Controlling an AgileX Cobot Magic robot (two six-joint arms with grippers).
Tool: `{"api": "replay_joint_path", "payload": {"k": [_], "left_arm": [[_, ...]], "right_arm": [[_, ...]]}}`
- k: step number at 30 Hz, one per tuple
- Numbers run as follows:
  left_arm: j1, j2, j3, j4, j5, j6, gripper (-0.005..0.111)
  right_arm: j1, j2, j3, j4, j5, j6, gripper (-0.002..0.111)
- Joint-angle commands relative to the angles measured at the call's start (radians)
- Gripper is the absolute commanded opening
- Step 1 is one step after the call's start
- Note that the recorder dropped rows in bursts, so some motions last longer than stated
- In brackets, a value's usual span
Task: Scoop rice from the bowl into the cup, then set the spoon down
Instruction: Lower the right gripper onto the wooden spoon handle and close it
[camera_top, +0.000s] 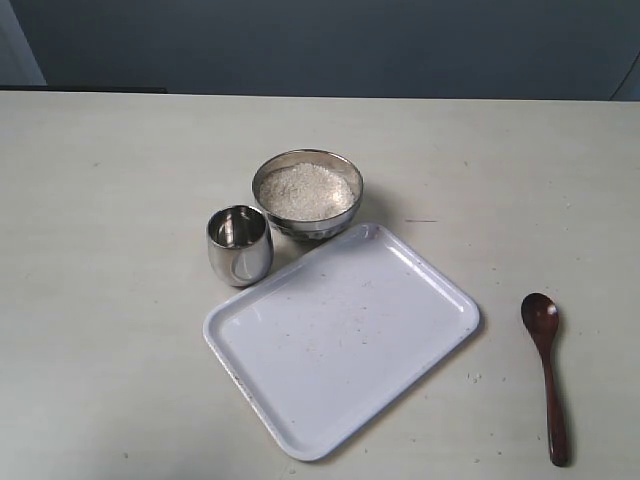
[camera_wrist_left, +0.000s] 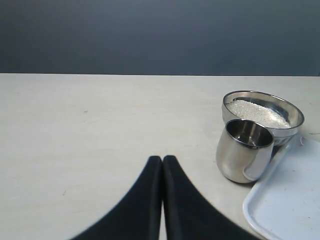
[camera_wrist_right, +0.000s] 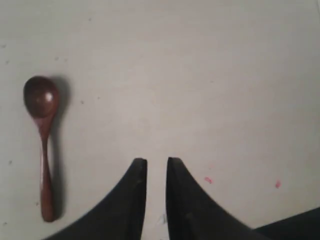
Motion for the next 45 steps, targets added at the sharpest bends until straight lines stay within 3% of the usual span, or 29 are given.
{"api": "replay_joint_path", "payload": {"k": [1,5,10,17,24,42,45], "left_arm": [[-0.003,-0.005,-0.004,0.002,-0.013,-0.007,0.001],[-0.003,-0.005,-0.004,0.002,-0.013,-0.007,0.001],[-0.003,-0.005,-0.004,0.002,-0.013,-0.007,0.001],[-0.003,-0.005,-0.004,0.002,-0.013,-0.007,0.001],[-0.003,-0.005,-0.004,0.002,-0.013,-0.007,0.001],[-0.003,-0.005,-0.004,0.002,-0.013,-0.007,0.001],[-0.003,-0.005,-0.004,0.002,-0.013,-0.007,0.001]], "right_arm": [[0.153,0.001,0.106,0.094,0.016,0.097,0.015],[0.224,0.022,0.321,0.17,-0.189,0.28,0.015],[0.226,0.05,0.442,0.319,-0.416,0.262,0.016],[0.226,0.153,0.445,0.297,-0.457,0.23,0.049],[0.226,0.29,0.445,0.277,-0.495,0.23,0.042],[0.226,0.341,0.445,0.345,-0.505,0.192,0.042],[0.266,0.341,0.445,0.357,-0.526,0.175,0.042]]}}
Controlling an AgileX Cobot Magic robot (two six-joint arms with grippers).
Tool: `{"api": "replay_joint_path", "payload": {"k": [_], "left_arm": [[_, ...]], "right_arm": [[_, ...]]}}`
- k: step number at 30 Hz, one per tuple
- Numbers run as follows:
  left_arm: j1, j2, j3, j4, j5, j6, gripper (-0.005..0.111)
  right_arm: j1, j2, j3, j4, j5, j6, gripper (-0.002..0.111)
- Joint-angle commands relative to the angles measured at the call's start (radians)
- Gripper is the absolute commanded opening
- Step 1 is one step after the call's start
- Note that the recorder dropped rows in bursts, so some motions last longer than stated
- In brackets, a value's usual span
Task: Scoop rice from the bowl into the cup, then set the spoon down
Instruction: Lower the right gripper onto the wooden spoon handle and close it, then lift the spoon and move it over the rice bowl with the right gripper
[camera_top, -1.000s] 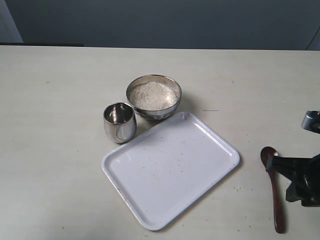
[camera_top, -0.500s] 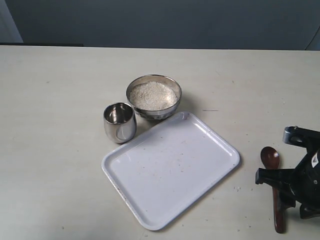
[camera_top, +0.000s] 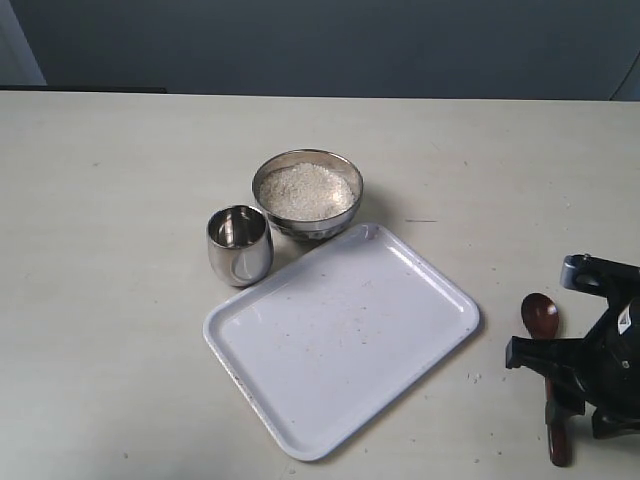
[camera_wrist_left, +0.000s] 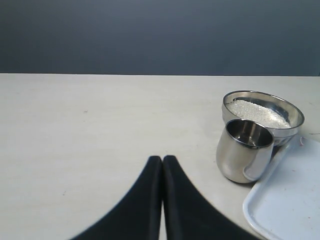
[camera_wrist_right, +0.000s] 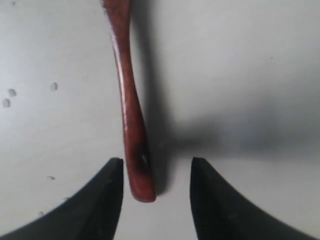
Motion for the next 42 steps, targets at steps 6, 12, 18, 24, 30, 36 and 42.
{"api": "replay_joint_path", "payload": {"k": [6,12,18,24,30,36,42], "left_arm": [[-0.003,-0.005,-0.004,0.002,-0.013,-0.007,0.001],[-0.003,-0.005,-0.004,0.002,-0.013,-0.007,0.001],[-0.003,-0.005,-0.004,0.002,-0.013,-0.007,0.001],[-0.003,-0.005,-0.004,0.002,-0.013,-0.007,0.001],[-0.003,-0.005,-0.004,0.002,-0.013,-0.007,0.001],[-0.003,-0.005,-0.004,0.002,-0.013,-0.007,0.001],[-0.003,-0.005,-0.004,0.002,-0.013,-0.007,0.001]], "right_arm": [[0.089,0.048,0.005,-0.067,-0.057,0.039,0.042],[0.089,0.134,0.005,-0.067,-0.057,0.039,0.042],[0.089,0.153,0.005,-0.067,-0.061,0.039,0.042],[0.089,0.153,0.005,-0.057,-0.067,0.039,0.023],[0.089,0.153,0.005,-0.07,-0.06,-0.01,0.002],[0.089,0.121,-0.05,-0.139,0.094,-0.042,-0.001],[0.098,0.033,-0.191,-0.202,0.288,-0.193,-0.001]]}}
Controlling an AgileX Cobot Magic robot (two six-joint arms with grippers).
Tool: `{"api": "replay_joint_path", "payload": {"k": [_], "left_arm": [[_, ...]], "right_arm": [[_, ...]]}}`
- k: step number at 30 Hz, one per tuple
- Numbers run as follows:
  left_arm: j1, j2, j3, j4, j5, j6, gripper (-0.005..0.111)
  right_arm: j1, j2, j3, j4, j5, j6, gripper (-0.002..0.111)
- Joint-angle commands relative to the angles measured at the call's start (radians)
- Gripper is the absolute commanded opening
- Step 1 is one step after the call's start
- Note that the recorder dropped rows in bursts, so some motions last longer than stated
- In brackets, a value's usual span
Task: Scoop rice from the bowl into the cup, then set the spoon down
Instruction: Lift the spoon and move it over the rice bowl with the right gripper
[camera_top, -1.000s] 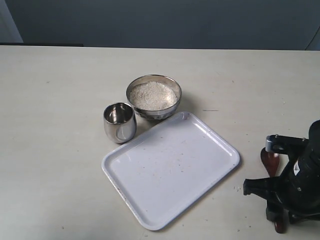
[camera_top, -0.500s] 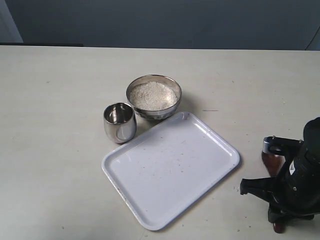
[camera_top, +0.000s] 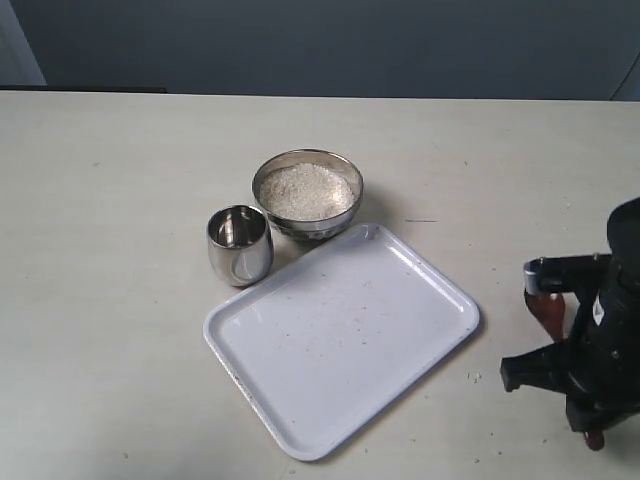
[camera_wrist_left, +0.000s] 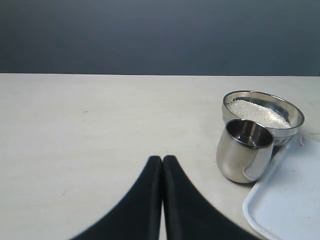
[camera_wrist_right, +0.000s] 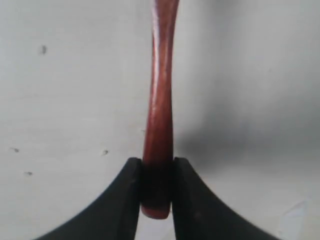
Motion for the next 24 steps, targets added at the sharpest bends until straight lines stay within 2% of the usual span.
{"api": "replay_joint_path", "payload": {"k": [1,7,14,24], "left_arm": [[-0.003,-0.005,-0.004,0.002,-0.013,-0.007,0.001],[-0.003,-0.005,-0.004,0.002,-0.013,-0.007,0.001],[-0.003,-0.005,-0.004,0.002,-0.013,-0.007,0.001],[-0.003,-0.005,-0.004,0.002,-0.013,-0.007,0.001]], "right_arm": [[0.018,-0.068,-0.115,-0.056,0.138,-0.171,-0.001],[0.103,-0.084,-0.305,-0.167,0.189,-0.496,-0.001],[0.23,0.024,-0.515,-0.436,0.18,-0.506,-0.001],[0.34,0.366,-0.696,-0.745,0.209,-0.508,-0.001]]}}
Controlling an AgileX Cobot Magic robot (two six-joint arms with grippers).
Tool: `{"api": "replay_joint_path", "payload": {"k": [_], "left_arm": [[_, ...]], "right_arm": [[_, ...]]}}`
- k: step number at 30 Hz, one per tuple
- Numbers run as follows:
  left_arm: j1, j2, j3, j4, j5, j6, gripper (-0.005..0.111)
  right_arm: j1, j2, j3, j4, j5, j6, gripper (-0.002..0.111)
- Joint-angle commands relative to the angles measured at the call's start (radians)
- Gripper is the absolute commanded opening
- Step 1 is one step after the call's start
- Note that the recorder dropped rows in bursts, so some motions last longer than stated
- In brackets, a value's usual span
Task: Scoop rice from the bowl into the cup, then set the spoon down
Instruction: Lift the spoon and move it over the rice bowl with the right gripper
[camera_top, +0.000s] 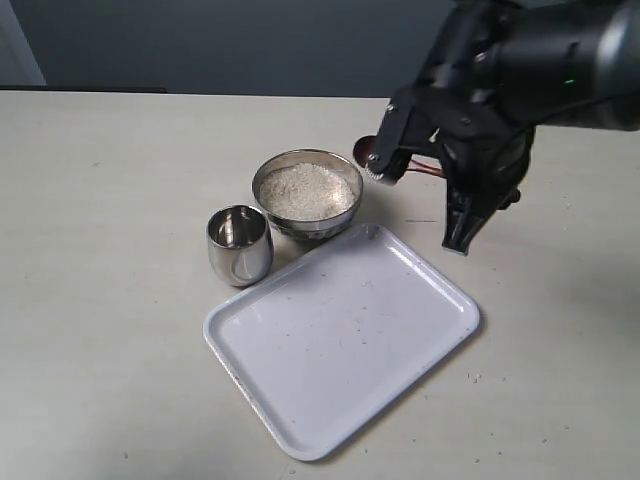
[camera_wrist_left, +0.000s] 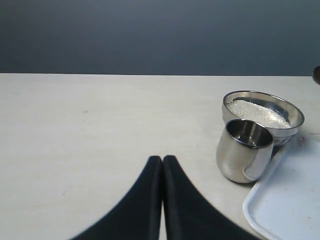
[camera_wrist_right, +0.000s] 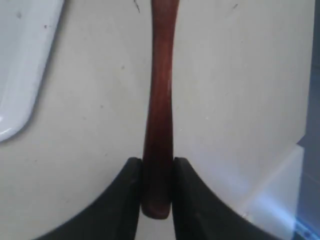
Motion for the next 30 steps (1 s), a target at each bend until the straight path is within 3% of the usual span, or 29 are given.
{"api": "replay_joint_path", "payload": {"k": [1,5,30], "left_arm": [[-0.003,-0.005,-0.004,0.002,-0.013,-0.007,0.001],[-0.003,-0.005,-0.004,0.002,-0.013,-0.007,0.001],[-0.005,-0.005,-0.004,0.002,-0.013,-0.007,0.001]], "right_arm": [[0.059,0.134,-0.088,-0.161,0.023,0.009,-0.001],[0.102,0.232,-0.166,-0.306,0.085,0.125,-0.001],[0.114,0.404,-0.227,-0.391,0.059,0.114,-0.001]]}}
